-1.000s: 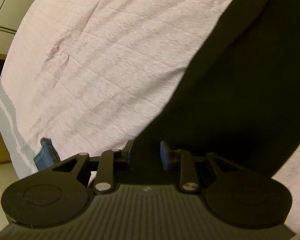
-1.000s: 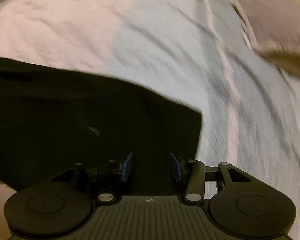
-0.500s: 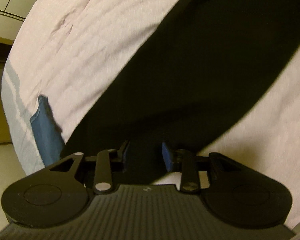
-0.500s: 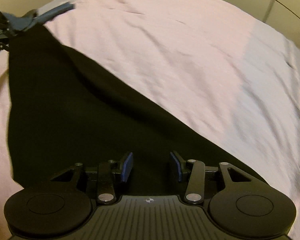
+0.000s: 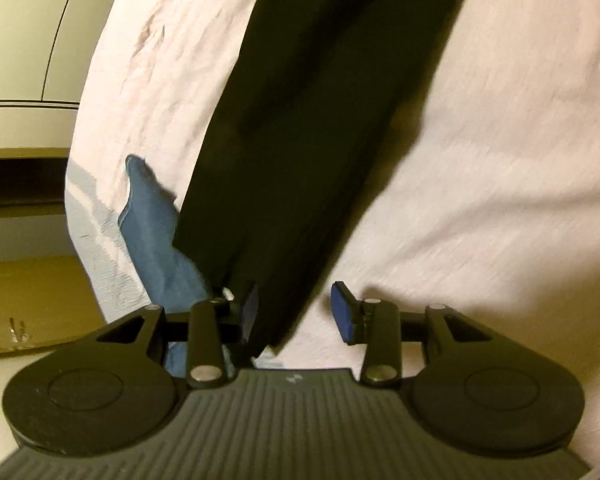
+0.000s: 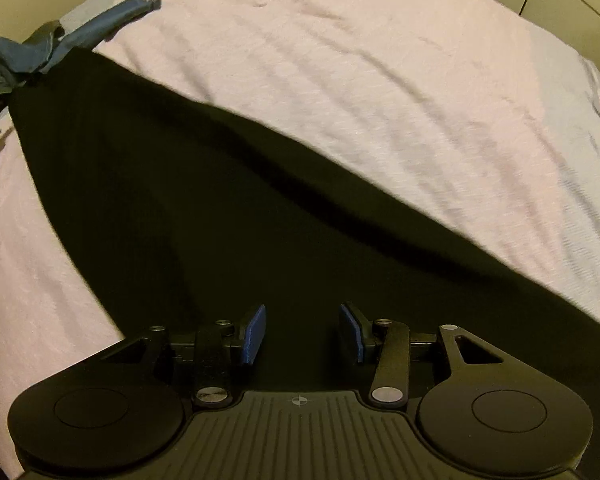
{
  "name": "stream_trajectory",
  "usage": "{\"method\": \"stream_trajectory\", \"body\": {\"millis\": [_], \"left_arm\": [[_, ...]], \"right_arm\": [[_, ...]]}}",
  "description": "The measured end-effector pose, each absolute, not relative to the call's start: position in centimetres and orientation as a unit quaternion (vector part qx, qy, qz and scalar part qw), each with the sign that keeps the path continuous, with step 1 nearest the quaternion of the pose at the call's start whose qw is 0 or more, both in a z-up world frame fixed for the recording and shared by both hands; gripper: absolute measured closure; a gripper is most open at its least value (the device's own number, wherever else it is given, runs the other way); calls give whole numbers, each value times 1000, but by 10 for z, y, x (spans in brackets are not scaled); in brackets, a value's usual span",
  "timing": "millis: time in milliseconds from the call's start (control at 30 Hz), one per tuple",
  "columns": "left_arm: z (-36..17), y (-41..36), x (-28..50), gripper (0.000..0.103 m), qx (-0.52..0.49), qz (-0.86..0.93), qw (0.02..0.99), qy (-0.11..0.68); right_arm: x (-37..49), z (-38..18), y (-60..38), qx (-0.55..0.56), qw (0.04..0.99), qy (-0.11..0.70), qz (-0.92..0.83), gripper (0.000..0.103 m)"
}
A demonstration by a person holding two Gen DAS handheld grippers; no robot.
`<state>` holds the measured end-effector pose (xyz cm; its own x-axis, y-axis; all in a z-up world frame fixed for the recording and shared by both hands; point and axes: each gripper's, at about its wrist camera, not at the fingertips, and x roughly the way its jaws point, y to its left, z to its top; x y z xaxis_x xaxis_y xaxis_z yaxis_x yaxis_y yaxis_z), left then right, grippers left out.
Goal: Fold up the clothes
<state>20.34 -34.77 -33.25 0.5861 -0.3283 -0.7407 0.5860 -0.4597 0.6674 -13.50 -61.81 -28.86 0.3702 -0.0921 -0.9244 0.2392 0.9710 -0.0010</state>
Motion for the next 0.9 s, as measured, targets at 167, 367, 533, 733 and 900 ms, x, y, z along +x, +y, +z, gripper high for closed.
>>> {"method": "stream_trajectory", "body": {"millis": [167,367,533,733,900], "left_arm": [[-354,-353,219,87,738,-463,485,78],[-354,-353,228,99,736,-463,479,118],[-332,-351,233,99,727,-466,480,151],[-278,-386,257,90,648,-490,550,195],[-276,-451,288,70,589,-523,576,219]], "right_arm": [[-107,-292,-569,48,820,567,-71,58],[-98,-301,-552,35,811,581,-57,57],[-107,-301,-566,76,807,582,-73,57],[-96,-284,-594,82,832,542,-87,57],[-70,-296,-616,51,836,540,-77,57]]}}
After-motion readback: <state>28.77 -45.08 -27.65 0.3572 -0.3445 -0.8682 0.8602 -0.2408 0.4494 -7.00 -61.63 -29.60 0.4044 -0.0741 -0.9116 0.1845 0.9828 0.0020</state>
